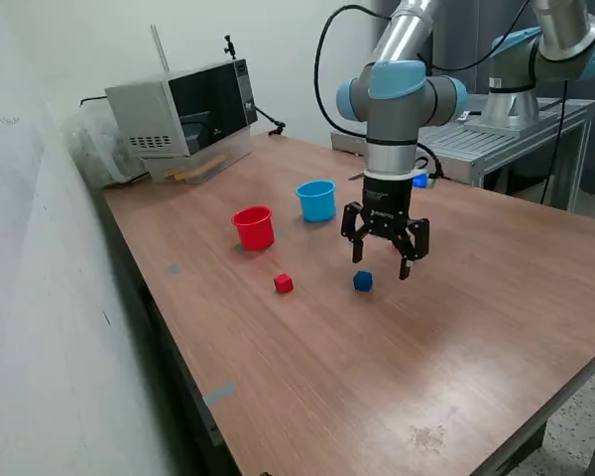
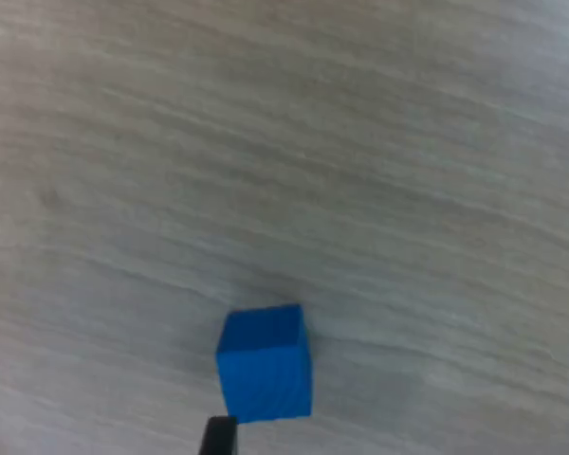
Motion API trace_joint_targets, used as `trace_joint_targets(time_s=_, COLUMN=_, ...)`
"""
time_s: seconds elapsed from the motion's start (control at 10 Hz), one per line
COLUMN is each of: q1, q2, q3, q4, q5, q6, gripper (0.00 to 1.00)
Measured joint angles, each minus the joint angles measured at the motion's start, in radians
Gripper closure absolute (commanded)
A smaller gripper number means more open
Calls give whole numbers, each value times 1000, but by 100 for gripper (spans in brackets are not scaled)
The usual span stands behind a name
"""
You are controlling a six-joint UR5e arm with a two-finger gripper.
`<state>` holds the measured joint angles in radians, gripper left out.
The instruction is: Place red objects in the red bin, and blue objects in the blue bin.
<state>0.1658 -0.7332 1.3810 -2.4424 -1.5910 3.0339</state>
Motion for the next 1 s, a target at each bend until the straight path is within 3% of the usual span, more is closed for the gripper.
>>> trace_joint_targets(time_s=0.9, q1=-45, q2=38, q3=-4, q4=-29, q5=-1, q6=0, gripper=0)
trace_joint_targets(time_s=1.0, q1=-46, q2=38, q3=-4, q4=-30, q5=-1, q6=0, gripper=100)
